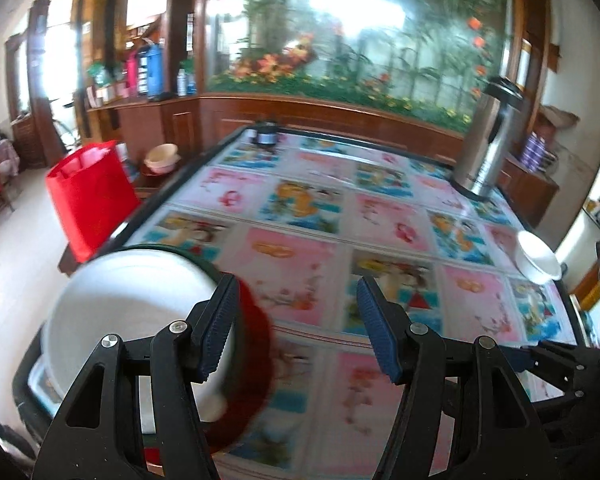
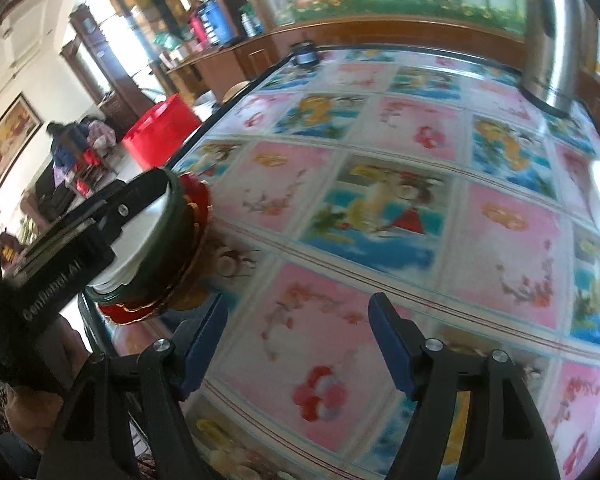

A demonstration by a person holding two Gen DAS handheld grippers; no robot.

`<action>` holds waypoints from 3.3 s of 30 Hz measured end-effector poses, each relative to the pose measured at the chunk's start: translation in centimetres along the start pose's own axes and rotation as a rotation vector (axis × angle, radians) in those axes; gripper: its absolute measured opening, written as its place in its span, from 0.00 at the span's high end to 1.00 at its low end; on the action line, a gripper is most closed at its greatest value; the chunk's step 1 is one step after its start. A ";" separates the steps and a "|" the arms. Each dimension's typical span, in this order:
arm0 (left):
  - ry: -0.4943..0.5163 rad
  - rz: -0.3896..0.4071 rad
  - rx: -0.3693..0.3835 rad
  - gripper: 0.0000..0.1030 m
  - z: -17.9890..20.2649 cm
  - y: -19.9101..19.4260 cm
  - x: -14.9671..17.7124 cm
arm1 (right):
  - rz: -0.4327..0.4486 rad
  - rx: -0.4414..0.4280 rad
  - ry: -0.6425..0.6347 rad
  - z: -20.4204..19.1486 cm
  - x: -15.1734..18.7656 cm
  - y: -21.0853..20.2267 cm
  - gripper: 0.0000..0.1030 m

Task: Organize plates and bowls
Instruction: 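Move both grippers to the white plate beside the steel thermos, then close both grippers on the rim of the white plate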

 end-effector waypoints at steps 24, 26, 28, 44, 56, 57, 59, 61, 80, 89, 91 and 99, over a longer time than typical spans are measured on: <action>0.116 -0.107 0.124 0.40 11.4 2.9 3.5 | 0.040 0.158 0.182 9.4 4.2 -4.0 0.25; 0.124 -0.113 0.130 0.40 12.2 3.1 3.7 | 0.036 0.167 0.194 10.1 4.6 -4.2 0.25; 0.135 -0.119 0.135 0.40 13.0 3.3 3.9 | 0.033 0.176 0.204 10.6 5.0 -4.4 0.25; 0.233 -0.192 0.180 0.40 20.7 5.6 6.7 | 0.008 0.310 0.296 17.6 8.7 -7.4 0.23; 0.273 -0.223 0.187 0.41 25.9 8.0 7.2 | -0.008 0.416 0.329 23.3 9.7 -9.2 0.23; 0.272 -0.222 0.186 0.41 26.2 8.2 7.1 | -0.011 0.428 0.329 23.9 9.8 -9.4 0.23; 0.266 -0.223 0.184 0.41 26.9 8.7 6.8 | -0.014 0.435 0.329 24.7 9.7 -9.5 0.23; 0.261 -0.229 0.185 0.41 27.6 9.2 6.5 | -0.013 0.438 0.333 25.7 9.7 -9.7 0.23; 0.219 -0.311 0.182 0.41 34.1 16.1 5.9 | 0.025 0.403 0.371 35.0 6.2 -9.8 0.23; 0.198 -0.377 0.163 0.41 34.8 18.9 6.9 | 0.005 0.387 0.357 37.0 5.9 -8.6 0.50; 0.197 -0.388 0.163 0.41 34.8 19.3 7.1 | 0.002 0.386 0.348 37.1 5.9 -8.4 0.61; 0.229 -0.453 0.209 0.85 35.5 19.5 8.5 | 0.009 0.338 0.313 35.9 5.6 -8.3 0.83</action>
Point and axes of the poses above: each gripper's, at about its wrist camera, not at the fingertips, and y roughly the way its jaws point, z to its right, x to its underside, the point moved 5 cm from there along y, roughly the way its jaws point, and after that the axes turned 13 degrees about -y, right-handed, at the moved point
